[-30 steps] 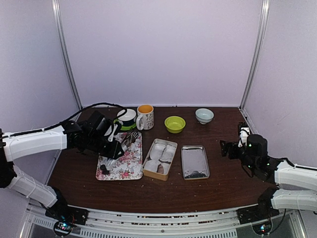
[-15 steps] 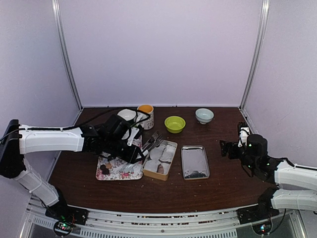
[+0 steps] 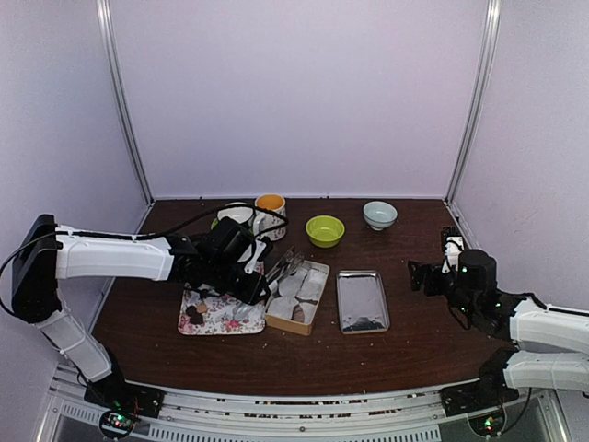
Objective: Pack the chocolate
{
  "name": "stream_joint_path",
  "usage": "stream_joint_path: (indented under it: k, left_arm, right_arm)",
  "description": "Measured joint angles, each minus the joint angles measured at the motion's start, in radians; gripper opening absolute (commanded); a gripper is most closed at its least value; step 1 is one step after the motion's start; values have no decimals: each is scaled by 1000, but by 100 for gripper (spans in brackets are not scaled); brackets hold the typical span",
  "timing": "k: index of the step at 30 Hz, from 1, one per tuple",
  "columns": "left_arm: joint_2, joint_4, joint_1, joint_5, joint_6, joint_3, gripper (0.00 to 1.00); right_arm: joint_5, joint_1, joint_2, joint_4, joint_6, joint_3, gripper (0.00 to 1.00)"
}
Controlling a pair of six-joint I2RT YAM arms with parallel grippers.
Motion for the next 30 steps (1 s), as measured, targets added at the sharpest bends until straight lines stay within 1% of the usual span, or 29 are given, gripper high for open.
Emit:
stream_joint_path:
  k: [14,20,30]
  left_arm:
    - [6,-1,0,-32,-1,0,37]
    - [6,0,0,-37,-1,0,39]
    - [0,0,0,-43,-3,-2,38]
  right_arm:
    - [0,0,0,0,0,0,100]
    - [-1,0,1,0,0,0,100]
    - [-2,0,1,0,0,0,100]
